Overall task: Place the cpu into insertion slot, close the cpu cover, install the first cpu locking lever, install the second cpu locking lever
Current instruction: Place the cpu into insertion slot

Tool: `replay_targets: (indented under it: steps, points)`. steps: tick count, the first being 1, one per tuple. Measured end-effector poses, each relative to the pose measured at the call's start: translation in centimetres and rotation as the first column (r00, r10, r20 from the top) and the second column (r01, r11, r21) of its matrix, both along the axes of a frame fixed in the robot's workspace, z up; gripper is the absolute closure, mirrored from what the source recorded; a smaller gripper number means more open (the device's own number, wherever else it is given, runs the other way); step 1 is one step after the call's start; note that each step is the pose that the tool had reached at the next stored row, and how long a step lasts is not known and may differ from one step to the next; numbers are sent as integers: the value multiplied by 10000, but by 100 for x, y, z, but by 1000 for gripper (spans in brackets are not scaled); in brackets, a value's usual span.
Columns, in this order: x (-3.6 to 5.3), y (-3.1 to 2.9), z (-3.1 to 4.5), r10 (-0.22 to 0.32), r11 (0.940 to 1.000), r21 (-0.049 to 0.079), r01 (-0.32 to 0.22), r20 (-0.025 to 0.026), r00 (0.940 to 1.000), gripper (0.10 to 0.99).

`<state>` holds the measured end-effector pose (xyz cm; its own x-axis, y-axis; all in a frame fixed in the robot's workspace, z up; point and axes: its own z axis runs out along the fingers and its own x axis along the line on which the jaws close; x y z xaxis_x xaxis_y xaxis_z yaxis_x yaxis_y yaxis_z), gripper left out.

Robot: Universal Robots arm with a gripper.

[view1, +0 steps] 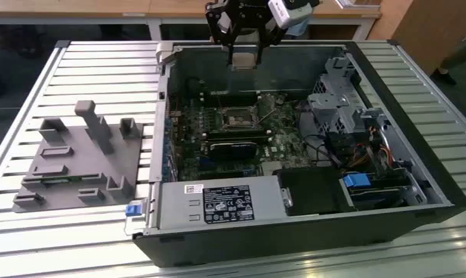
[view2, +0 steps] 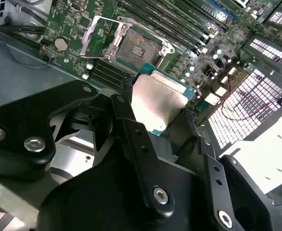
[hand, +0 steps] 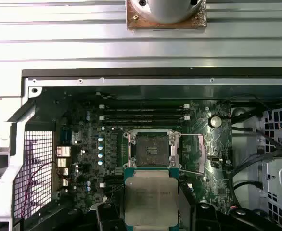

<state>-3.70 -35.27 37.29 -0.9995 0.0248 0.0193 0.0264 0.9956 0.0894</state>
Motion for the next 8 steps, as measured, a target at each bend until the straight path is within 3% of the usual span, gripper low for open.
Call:
replay_targets:
  steps: [8]
  points:
    - [0, 0, 0, -99, 10000, 0, 99, 0, 10000, 549]
